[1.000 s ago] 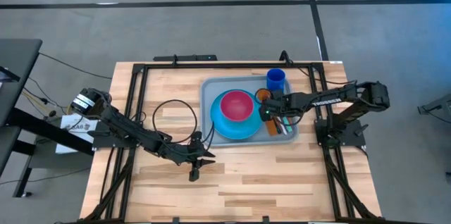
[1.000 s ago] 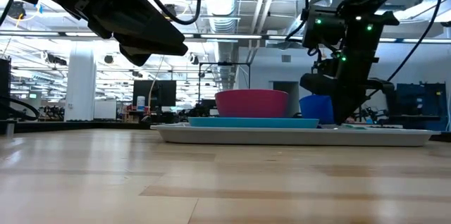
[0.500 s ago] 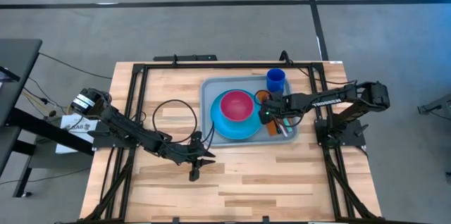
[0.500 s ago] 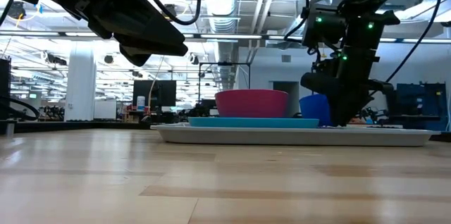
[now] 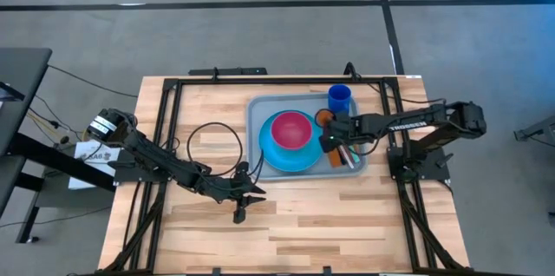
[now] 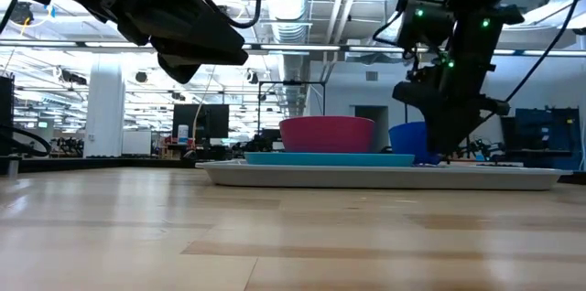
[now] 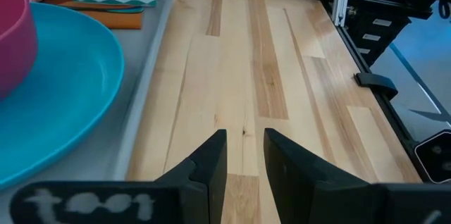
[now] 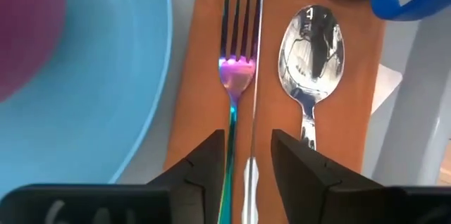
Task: Set up tray
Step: Put the blue patterned knife between the blue fork and blue spoon on the brown napkin
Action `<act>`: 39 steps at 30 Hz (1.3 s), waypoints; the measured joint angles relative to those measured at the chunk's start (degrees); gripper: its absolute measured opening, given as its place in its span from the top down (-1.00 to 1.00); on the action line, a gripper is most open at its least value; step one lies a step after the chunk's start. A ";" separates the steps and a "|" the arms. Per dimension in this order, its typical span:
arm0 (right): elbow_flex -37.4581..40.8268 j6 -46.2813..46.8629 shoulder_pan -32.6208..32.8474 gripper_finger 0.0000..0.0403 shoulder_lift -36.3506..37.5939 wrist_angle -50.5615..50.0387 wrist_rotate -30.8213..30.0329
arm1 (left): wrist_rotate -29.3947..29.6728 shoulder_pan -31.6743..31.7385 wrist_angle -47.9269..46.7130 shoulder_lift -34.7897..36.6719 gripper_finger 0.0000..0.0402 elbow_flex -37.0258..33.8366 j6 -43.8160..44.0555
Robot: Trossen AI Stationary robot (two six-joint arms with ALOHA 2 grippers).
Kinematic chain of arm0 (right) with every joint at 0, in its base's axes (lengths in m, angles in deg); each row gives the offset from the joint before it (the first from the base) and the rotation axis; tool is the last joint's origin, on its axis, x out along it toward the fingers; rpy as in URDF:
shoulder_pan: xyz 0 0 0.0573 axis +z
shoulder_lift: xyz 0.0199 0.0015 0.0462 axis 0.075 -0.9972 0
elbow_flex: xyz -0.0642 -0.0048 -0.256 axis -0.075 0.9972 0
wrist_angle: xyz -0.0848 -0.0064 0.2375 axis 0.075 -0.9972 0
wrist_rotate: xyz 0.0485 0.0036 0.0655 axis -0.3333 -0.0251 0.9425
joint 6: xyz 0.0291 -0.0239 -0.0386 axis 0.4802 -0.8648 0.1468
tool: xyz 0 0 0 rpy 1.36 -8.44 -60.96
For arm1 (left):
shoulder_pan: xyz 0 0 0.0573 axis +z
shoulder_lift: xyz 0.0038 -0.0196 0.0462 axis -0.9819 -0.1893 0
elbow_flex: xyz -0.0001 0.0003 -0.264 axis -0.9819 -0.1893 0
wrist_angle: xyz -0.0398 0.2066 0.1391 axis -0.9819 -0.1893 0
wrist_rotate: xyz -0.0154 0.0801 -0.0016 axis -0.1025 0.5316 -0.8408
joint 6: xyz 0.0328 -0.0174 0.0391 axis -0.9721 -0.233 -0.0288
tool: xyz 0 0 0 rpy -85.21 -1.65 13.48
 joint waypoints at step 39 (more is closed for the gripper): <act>-2.65 -1.88 3.32 1.00 -4.77 -0.89 -4.60 | -0.09 -0.57 -0.45 0.02 0.59 0.00 0.40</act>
